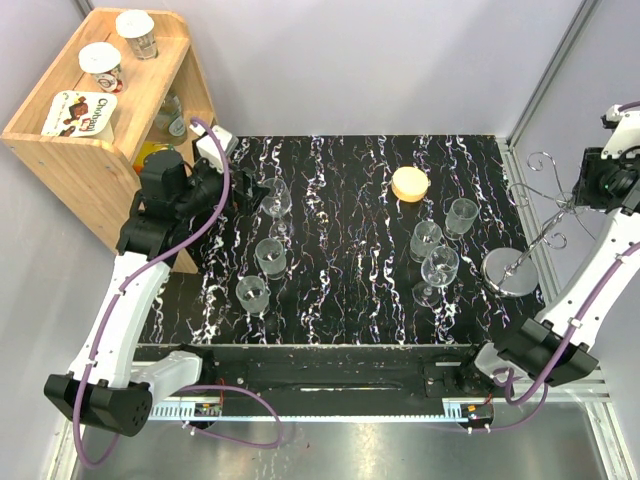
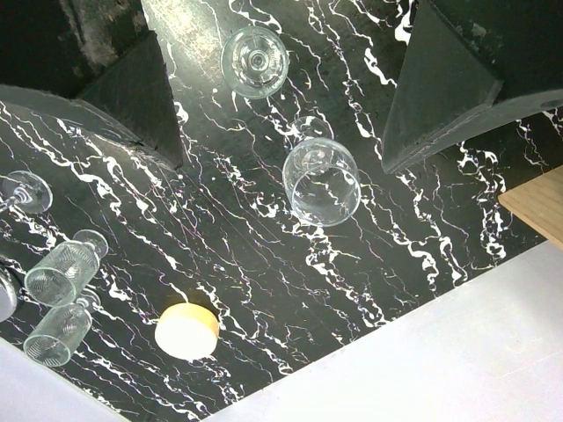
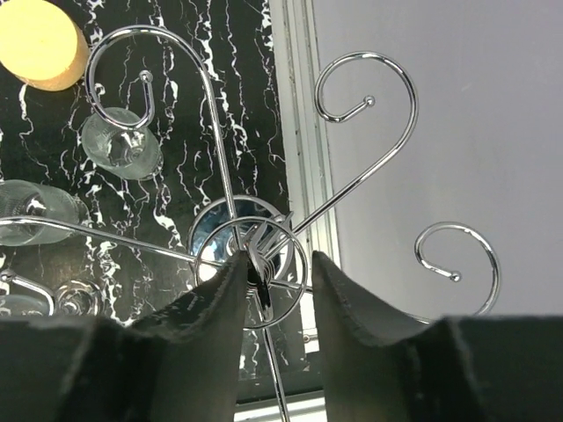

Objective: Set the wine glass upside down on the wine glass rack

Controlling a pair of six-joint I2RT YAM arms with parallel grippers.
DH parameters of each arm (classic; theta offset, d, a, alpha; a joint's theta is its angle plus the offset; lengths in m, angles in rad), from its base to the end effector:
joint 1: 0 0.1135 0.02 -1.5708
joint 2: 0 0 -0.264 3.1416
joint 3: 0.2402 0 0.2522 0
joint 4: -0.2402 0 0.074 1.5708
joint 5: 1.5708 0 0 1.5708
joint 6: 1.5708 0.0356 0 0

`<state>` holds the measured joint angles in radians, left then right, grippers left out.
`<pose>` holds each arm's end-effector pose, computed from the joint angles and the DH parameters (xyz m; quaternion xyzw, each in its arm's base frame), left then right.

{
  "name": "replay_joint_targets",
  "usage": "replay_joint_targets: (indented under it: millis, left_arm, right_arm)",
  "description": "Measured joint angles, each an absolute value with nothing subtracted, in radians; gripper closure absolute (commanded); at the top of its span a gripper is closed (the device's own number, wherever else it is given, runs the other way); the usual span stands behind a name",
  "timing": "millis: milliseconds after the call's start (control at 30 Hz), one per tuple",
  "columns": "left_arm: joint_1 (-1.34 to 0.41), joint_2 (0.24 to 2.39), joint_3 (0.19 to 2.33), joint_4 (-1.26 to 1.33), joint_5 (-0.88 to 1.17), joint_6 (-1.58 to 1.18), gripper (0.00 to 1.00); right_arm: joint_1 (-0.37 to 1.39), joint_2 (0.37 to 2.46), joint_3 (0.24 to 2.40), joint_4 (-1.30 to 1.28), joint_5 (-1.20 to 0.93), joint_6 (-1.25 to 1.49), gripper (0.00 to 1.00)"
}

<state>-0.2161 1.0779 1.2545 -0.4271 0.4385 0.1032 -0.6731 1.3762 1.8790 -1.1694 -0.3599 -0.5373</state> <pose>0.2200 -0.0638 0.4218 0.2543 0.7400 -0.2053 0.5879 0.1947 -0.1392 0.4768 -0.0180 0.8883 -0.1121 0.4451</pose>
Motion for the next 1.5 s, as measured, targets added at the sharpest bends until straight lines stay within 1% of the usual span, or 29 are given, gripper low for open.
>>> replay_joint_targets:
  millis: [333, 467, 700, 933, 1100, 1267, 1500]
  left_arm:
    - [-0.229, 1.084, 1.254, -0.427, 0.438, 0.104, 0.01]
    - [-0.233, 1.084, 1.254, -0.426, 0.437, 0.104, 0.01]
    - [-0.233, 1.084, 1.254, -0.426, 0.429, 0.105, 0.01]
    - [-0.233, 1.083, 1.249, -0.425, 0.421, 0.108, 0.01]
    - [-0.233, 1.083, 1.249, -0.425, 0.415, 0.108, 0.01]
    - [-0.233, 1.083, 1.249, -0.426, 0.415, 0.107, 0.01]
    - [-0.234, 1.083, 1.249, -0.425, 0.414, 0.107, 0.01]
  right_arm:
    - [-0.673, 1.397, 1.833, -1.126, -0.379, -0.537, 0.52]
    - [-0.673, 1.394, 1.788, -1.103, -0.404, -0.533, 0.48]
    - [-0.673, 1.325, 1.748, -1.085, -0.412, -0.53, 0.39]
    - [-0.673, 1.258, 1.758, -1.107, -0.412, -0.531, 0.36]
    - [-0.673, 1.184, 1.721, -1.131, -0.398, -0.563, 0.36]
    - [-0.673, 1.096, 1.646, -1.149, -0.334, -0.588, 0.39]
    - [-0.673, 1.09, 1.615, -1.14, -0.259, -0.596, 0.43]
